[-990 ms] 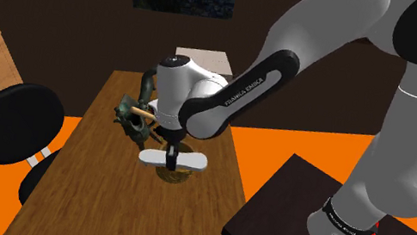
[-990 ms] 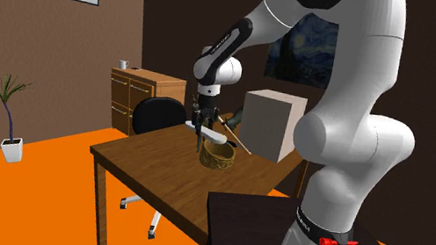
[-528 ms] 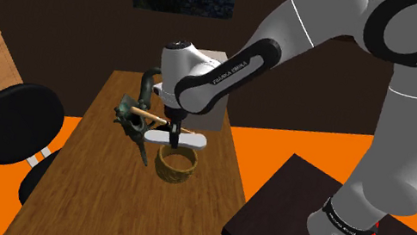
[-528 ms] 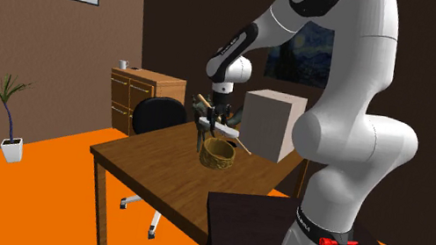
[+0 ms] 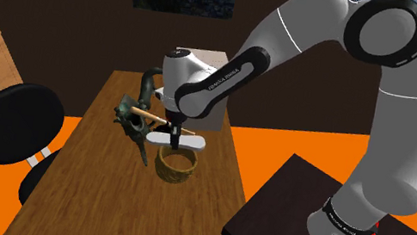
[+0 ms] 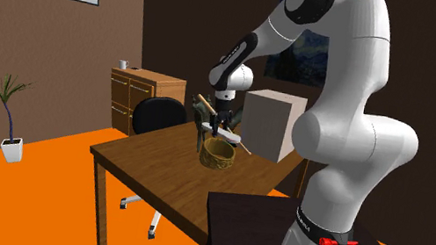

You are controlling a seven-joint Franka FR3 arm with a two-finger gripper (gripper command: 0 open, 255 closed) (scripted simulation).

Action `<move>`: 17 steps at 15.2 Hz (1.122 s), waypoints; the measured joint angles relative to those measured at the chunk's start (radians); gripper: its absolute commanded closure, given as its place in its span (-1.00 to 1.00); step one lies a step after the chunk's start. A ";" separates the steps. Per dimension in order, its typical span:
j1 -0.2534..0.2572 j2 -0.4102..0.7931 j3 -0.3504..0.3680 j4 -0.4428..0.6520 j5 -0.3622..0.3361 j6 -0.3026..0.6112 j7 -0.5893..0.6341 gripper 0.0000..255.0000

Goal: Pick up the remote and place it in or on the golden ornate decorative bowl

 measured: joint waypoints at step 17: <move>0.017 0.084 -0.023 -0.004 -0.040 0.085 0.029 -1.00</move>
